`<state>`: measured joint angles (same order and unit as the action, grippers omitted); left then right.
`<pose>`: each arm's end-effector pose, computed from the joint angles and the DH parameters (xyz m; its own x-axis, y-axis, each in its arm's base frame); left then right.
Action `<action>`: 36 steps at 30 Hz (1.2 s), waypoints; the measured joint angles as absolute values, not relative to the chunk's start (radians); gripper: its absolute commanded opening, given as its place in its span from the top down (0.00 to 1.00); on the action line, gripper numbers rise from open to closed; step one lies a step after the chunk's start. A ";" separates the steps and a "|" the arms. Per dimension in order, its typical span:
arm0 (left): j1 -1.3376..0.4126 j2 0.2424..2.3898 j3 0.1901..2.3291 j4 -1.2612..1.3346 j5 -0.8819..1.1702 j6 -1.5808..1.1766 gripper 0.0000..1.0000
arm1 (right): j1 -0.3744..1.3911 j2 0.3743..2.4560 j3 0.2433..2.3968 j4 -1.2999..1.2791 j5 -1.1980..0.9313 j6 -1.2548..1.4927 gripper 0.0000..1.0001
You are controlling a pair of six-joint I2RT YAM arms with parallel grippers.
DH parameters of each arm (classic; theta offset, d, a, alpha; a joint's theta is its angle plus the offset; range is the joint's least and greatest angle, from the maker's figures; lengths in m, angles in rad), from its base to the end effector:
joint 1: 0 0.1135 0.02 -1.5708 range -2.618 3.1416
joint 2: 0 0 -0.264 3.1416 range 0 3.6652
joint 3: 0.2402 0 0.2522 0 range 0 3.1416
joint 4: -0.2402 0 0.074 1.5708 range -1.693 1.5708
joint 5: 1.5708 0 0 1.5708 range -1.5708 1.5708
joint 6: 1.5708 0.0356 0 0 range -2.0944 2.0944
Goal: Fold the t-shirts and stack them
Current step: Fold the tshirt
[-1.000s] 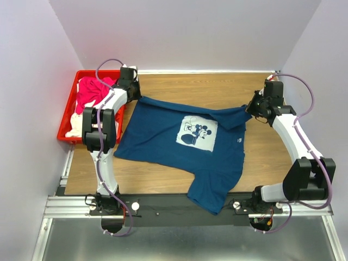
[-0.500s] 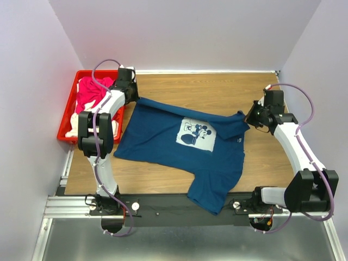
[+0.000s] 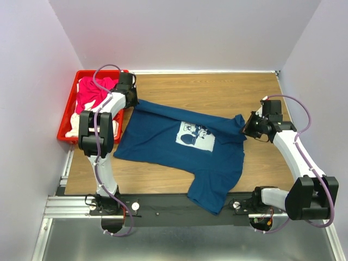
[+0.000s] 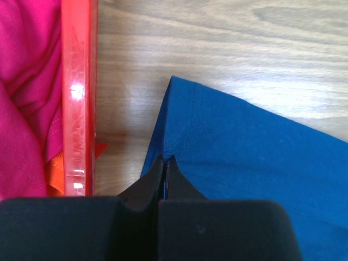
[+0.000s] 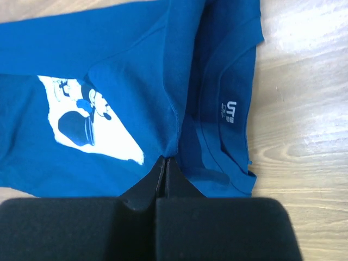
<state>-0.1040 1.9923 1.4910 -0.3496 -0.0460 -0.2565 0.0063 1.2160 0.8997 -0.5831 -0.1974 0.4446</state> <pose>0.4417 -0.0445 0.2069 -0.7420 -0.1773 -0.6465 -0.1186 0.9839 -0.1338 0.2475 0.0085 0.2566 -0.7619 0.4170 -0.4956 0.2210 0.8867 0.4062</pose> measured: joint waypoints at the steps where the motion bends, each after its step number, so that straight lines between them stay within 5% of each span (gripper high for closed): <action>1: -0.104 1.996 1.491 -0.352 -0.049 -0.257 1.00 | 0.006 1.213 0.894 -0.583 -0.199 0.445 0.99; 36: -0.115 1.964 1.489 -0.413 -0.161 -0.263 1.00 | 0.006 1.145 0.949 -0.617 -0.121 0.444 0.99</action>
